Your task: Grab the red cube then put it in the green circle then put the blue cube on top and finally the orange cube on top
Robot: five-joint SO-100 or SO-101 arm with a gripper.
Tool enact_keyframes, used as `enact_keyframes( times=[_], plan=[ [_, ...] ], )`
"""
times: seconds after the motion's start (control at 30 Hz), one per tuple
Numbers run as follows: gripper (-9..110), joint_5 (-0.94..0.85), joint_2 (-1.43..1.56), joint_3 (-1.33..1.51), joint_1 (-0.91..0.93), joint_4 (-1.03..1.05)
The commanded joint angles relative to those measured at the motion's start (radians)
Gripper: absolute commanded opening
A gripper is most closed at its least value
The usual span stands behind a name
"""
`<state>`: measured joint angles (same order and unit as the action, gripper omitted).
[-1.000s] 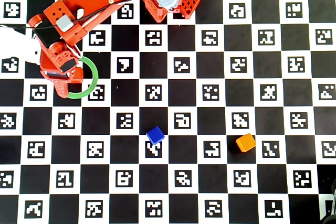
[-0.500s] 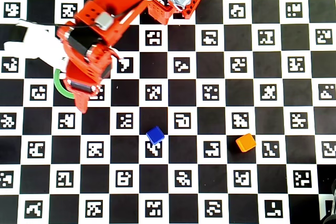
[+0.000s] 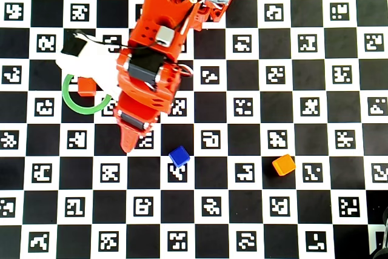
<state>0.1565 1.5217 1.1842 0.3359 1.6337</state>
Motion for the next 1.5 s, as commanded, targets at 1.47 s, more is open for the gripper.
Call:
enact_keyframes(
  times=[1.47],
  plan=[
    [39,0.488,-0.285,0.129,-0.173,-0.221]
  ],
)
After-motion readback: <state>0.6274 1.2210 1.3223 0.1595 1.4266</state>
